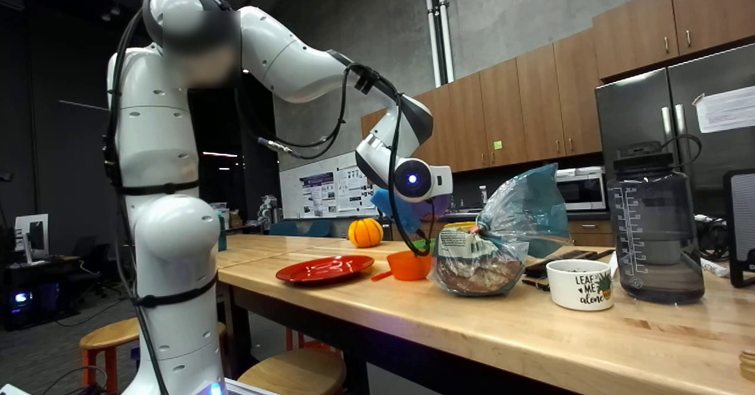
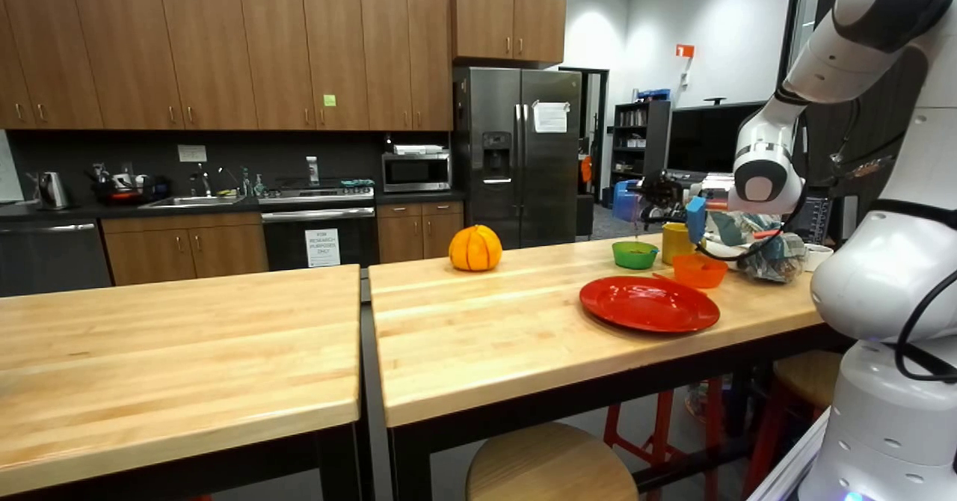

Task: Pour the contents of the purple bowl into the green bowl

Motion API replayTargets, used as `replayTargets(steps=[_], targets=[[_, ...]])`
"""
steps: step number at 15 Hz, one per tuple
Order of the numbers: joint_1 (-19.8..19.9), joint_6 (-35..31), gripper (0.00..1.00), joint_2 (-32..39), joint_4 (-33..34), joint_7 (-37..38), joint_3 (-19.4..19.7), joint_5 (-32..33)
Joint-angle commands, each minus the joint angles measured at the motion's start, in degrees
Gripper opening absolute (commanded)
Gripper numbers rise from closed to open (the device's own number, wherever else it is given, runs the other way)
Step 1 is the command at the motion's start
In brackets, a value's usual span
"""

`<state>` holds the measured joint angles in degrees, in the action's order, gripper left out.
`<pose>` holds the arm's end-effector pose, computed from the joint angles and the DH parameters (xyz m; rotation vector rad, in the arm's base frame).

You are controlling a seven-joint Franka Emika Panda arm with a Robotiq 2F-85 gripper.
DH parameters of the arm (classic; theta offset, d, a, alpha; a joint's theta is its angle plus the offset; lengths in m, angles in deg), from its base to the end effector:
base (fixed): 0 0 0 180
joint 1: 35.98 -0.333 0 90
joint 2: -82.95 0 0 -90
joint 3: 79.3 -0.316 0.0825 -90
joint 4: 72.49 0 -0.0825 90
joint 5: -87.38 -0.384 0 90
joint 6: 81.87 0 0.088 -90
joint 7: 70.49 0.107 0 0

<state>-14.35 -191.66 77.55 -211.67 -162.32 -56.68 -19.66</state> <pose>0.3957 -0.2921 0.3808 -1.7629 0.4021 -1.5094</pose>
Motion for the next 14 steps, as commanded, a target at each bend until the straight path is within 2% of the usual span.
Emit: replayTargets(steps=[1,14], targets=[[0.83,2.35,0.02,-1.79,-1.75,-2.05,0.06,-2.55],[0.97,4.84,0.02,-1.88,-3.17,-3.92,0.09,-5.03]])
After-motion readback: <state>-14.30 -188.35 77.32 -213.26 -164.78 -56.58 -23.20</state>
